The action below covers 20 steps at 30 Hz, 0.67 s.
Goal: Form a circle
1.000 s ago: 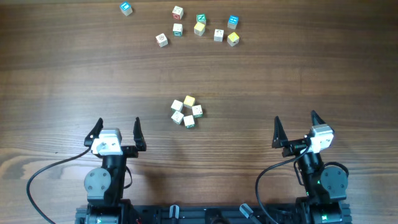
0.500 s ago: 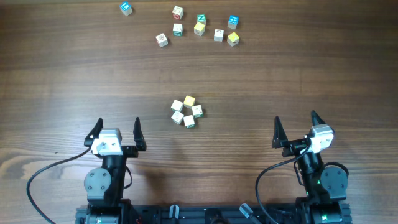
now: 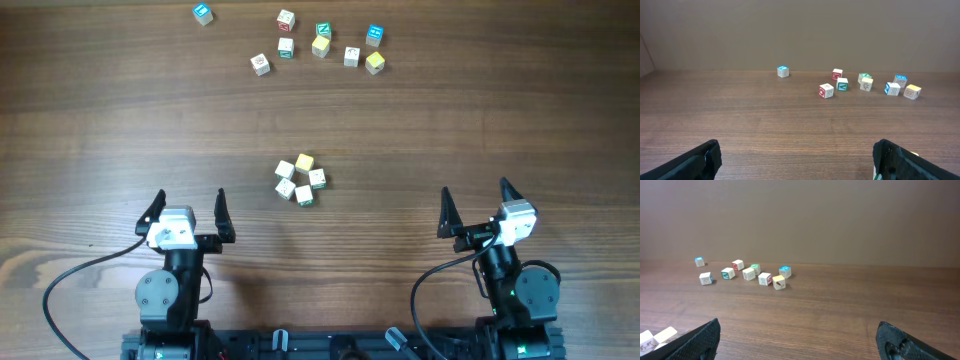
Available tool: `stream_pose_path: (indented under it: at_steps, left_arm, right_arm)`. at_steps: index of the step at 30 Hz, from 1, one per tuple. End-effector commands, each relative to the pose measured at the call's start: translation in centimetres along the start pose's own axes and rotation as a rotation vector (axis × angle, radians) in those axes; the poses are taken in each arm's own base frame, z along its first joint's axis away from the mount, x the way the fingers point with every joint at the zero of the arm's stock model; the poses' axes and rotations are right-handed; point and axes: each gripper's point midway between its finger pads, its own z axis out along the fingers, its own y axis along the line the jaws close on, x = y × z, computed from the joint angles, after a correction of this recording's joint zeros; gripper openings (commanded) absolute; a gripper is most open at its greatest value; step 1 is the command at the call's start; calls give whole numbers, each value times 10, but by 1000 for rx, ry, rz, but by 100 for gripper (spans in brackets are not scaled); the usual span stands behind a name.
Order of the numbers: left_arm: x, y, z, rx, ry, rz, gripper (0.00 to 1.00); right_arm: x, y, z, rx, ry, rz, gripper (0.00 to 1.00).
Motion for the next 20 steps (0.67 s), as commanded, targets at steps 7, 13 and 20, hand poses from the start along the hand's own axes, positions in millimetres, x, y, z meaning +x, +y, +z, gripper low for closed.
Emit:
stream_pose_path:
  at_steps: [7,13,20]
  left_arm:
    - [0,0,0,2,-1,11,100]
    - [0,0,0,2,-1,11,100]
    - [0,0,0,2,-1,12,100]
  right_arm:
    - [-3,-4,-1,19,-15,-12,100]
    - [-3,-4,-1,19,-15,-12,100]
    - [-3,-4,-1,19,-15,-12,100]
